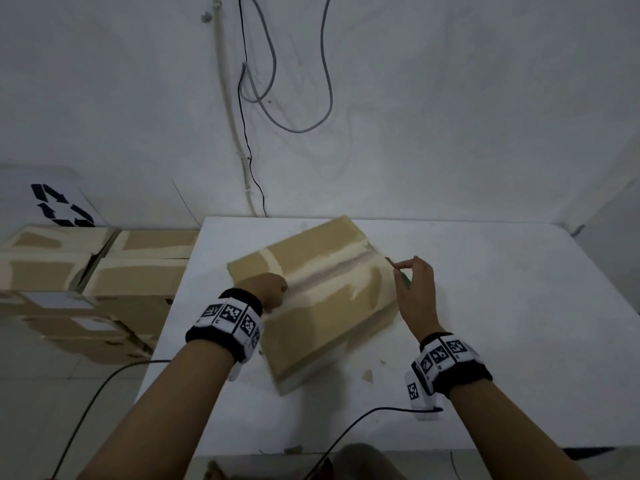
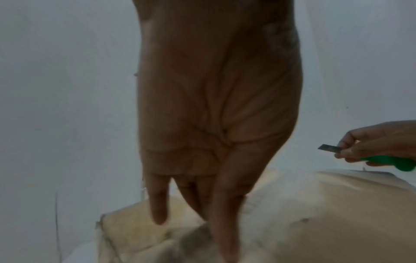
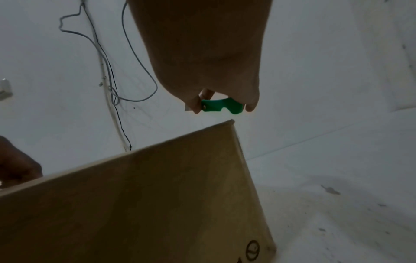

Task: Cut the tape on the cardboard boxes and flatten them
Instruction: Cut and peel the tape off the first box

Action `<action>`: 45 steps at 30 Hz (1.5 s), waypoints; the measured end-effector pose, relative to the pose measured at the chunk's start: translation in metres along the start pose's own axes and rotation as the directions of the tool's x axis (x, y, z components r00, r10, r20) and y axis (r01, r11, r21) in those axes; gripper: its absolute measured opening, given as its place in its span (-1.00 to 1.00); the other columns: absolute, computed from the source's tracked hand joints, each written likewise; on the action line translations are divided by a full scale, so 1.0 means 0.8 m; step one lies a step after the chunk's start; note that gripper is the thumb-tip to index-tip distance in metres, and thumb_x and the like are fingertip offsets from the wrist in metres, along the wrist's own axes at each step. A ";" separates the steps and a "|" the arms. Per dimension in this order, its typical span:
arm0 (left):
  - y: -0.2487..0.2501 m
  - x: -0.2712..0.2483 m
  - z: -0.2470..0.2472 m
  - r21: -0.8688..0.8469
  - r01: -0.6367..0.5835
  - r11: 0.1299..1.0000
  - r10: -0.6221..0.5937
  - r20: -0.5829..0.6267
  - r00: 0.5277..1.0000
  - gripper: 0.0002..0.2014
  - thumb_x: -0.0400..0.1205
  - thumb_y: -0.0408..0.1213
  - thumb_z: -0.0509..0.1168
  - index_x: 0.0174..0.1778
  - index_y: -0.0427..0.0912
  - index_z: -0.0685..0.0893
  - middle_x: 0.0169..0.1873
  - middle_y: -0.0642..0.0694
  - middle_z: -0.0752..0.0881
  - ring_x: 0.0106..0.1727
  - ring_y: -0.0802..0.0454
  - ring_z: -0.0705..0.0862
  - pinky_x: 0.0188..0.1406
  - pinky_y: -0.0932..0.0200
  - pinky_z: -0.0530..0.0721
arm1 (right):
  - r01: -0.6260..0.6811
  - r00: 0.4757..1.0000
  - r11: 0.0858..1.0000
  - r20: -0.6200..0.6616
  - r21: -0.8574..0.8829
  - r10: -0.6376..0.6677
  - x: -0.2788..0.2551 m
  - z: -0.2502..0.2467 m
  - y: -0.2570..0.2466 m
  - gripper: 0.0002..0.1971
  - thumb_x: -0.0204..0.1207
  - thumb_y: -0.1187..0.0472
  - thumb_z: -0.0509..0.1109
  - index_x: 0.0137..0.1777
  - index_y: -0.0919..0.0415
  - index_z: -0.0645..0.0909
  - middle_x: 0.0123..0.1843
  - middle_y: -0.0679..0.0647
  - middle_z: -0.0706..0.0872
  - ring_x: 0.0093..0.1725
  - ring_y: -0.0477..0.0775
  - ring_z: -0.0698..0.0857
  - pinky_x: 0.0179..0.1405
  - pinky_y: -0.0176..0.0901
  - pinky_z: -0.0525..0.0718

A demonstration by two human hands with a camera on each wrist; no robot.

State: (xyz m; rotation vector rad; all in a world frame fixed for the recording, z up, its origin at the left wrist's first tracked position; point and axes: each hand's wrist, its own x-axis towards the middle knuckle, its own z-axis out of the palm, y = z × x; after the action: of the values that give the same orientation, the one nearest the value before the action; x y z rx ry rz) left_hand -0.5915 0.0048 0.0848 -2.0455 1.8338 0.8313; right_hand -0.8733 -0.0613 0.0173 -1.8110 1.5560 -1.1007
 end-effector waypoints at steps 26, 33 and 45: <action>0.096 0.019 0.088 -0.240 -0.312 0.919 0.192 -0.419 0.888 -0.17 0.21 0.27 0.57 0.32 -0.04 0.49 0.15 0.00 0.45 0.23 -0.03 0.34 0.09 0.12 0.21 | -0.018 0.913 1.000 0.408 -0.010 0.021 -0.001 -0.030 -0.030 -0.85 0.51 0.24 0.51 -0.09 -0.08 0.78 -0.17 -0.16 0.78 -0.14 -0.18 0.69 -0.12 -0.27 0.61; 0.097 0.013 0.090 -0.235 -0.333 0.913 0.199 -0.457 0.867 -0.20 0.20 0.27 0.57 0.27 -0.03 0.50 0.12 0.04 0.45 0.18 0.01 0.34 0.04 0.13 0.19 | 0.226 0.818 0.930 0.575 -0.289 -0.020 0.019 -0.017 -0.060 -0.81 0.45 0.19 0.50 -0.26 -0.18 0.78 -0.19 -0.33 0.79 -0.04 -0.30 0.71 0.20 -0.09 0.63; 0.102 0.011 0.086 -0.222 -0.347 0.911 0.230 -0.426 0.875 -0.27 0.26 0.19 0.58 0.23 -0.08 0.48 0.12 0.02 0.50 0.20 -0.01 0.36 0.04 0.15 0.18 | 0.028 0.855 0.983 0.514 -0.182 0.071 0.008 -0.031 -0.036 -0.77 0.48 0.25 0.51 -0.27 -0.14 0.79 -0.18 -0.25 0.81 -0.05 -0.28 0.71 -0.03 -0.23 0.58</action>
State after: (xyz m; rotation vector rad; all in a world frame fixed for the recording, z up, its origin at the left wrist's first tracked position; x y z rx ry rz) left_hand -0.6863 0.0226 0.0387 -2.2790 2.4164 0.8582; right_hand -0.8777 -0.0583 0.0554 -1.9896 1.3671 -0.3993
